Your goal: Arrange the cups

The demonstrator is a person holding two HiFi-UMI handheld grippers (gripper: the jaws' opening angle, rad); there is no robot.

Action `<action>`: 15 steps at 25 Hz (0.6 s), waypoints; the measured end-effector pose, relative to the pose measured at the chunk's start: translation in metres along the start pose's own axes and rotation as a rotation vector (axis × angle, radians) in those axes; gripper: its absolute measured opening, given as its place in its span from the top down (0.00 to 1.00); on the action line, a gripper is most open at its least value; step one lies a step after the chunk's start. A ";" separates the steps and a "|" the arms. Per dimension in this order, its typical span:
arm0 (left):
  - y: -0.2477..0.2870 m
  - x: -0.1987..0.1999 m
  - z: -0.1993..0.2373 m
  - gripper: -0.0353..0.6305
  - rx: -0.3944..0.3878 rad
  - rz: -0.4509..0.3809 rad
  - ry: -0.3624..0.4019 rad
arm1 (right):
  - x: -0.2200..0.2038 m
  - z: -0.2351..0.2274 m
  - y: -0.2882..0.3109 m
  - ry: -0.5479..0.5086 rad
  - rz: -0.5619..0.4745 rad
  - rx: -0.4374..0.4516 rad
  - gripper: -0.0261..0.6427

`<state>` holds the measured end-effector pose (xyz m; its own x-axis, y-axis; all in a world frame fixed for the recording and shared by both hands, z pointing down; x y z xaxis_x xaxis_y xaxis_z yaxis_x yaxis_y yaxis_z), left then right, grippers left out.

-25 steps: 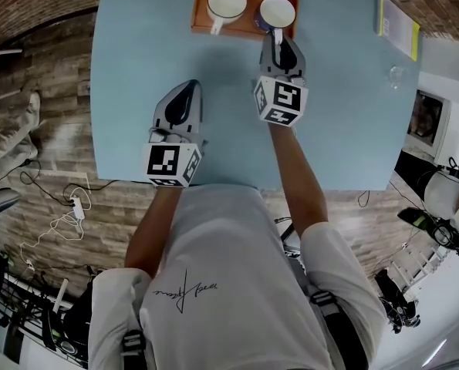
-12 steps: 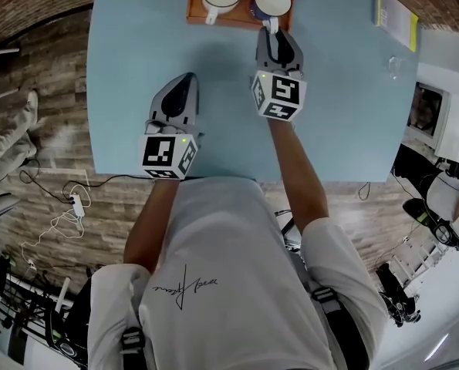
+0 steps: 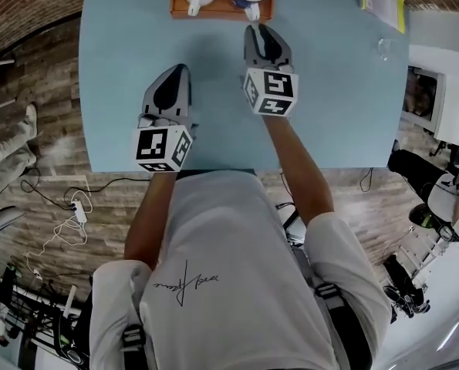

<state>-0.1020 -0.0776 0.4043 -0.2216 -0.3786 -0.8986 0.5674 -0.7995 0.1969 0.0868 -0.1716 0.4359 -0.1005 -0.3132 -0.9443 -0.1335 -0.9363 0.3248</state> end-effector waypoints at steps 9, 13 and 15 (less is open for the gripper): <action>0.000 0.007 -0.018 0.93 -0.011 -0.030 0.021 | 0.016 0.003 -0.029 -0.020 -0.029 0.097 0.84; -0.001 0.007 -0.030 0.93 -0.027 -0.033 0.025 | 0.021 0.009 -0.050 0.000 -0.030 0.161 0.86; -0.003 0.009 -0.035 0.93 -0.038 -0.036 0.025 | 0.022 0.014 -0.060 -0.001 -0.027 0.191 0.87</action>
<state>-0.0780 -0.0624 0.3823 -0.2226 -0.3381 -0.9144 0.5896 -0.7936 0.1499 0.0790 -0.1198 0.3960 -0.0958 -0.2883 -0.9527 -0.3206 -0.8972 0.3037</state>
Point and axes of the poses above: the fingertips, and each gripper's own axes: y forward along the fingers, z to its left, x out of its top, the point moved 5 cm from there along -y, backward along the fingers, and after that the axes turned 10 degrees about -x, right-handed, at the moved point
